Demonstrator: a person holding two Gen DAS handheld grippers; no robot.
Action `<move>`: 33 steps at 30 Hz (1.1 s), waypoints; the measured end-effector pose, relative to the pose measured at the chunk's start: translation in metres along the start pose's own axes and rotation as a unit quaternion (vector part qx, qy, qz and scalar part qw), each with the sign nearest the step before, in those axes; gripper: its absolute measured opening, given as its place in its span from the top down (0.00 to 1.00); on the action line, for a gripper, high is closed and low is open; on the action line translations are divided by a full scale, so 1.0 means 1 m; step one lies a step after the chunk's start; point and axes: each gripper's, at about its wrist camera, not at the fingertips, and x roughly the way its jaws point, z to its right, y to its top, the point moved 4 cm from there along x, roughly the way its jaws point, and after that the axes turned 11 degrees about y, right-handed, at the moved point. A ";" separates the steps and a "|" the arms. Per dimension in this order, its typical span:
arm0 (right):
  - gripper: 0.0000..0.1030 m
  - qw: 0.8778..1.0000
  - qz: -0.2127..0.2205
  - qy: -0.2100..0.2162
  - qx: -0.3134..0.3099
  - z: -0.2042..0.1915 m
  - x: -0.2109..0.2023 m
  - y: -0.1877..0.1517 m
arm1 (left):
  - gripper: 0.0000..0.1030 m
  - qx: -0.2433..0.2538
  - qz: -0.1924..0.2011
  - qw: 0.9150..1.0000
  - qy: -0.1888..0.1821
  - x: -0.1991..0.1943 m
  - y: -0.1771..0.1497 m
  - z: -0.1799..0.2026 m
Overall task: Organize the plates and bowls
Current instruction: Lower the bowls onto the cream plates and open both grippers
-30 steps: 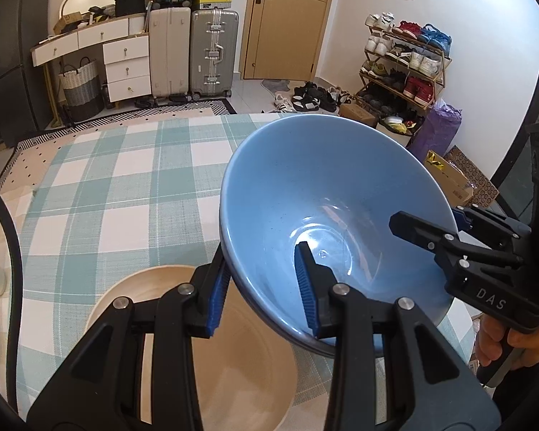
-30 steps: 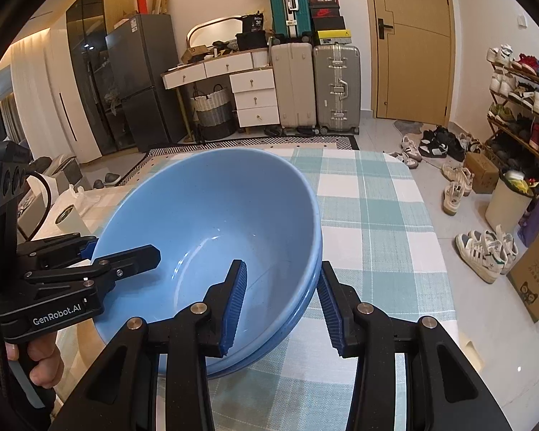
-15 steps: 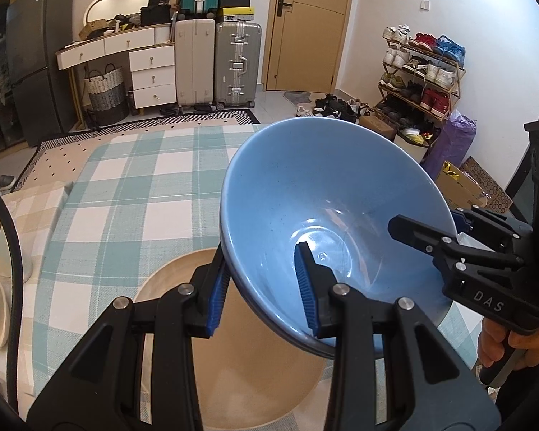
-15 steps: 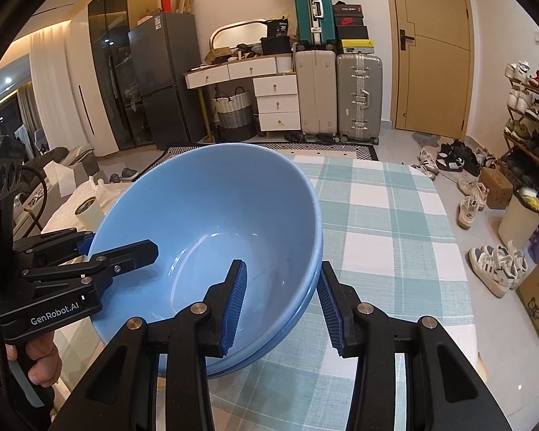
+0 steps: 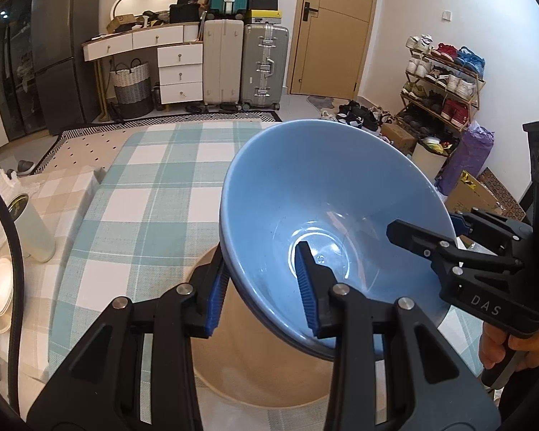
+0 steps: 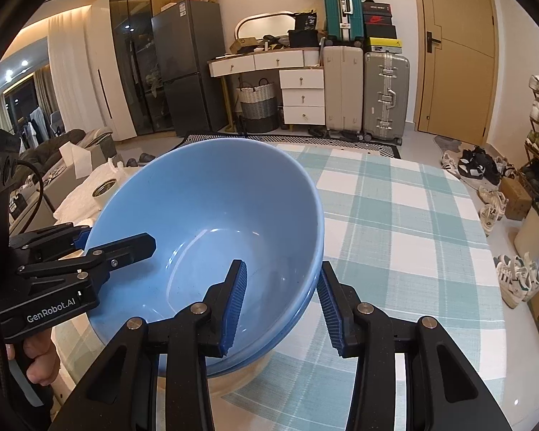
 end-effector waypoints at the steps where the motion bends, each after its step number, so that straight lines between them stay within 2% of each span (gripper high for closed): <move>1: 0.60 1.000 -0.001 0.001 -0.002 -0.003 0.004 0.000 | 0.69 -0.001 0.000 1.000 0.003 0.000 -0.002 -0.003; 13: 0.60 0.999 -0.023 0.017 -0.013 -0.020 0.037 -0.005 | 0.69 -0.021 -0.013 0.999 0.021 0.005 -0.021 -0.034; 33: 0.60 0.999 -0.046 0.007 -0.018 -0.021 0.056 -0.011 | 0.69 -0.025 -0.039 0.999 0.018 0.048 -0.032 -0.041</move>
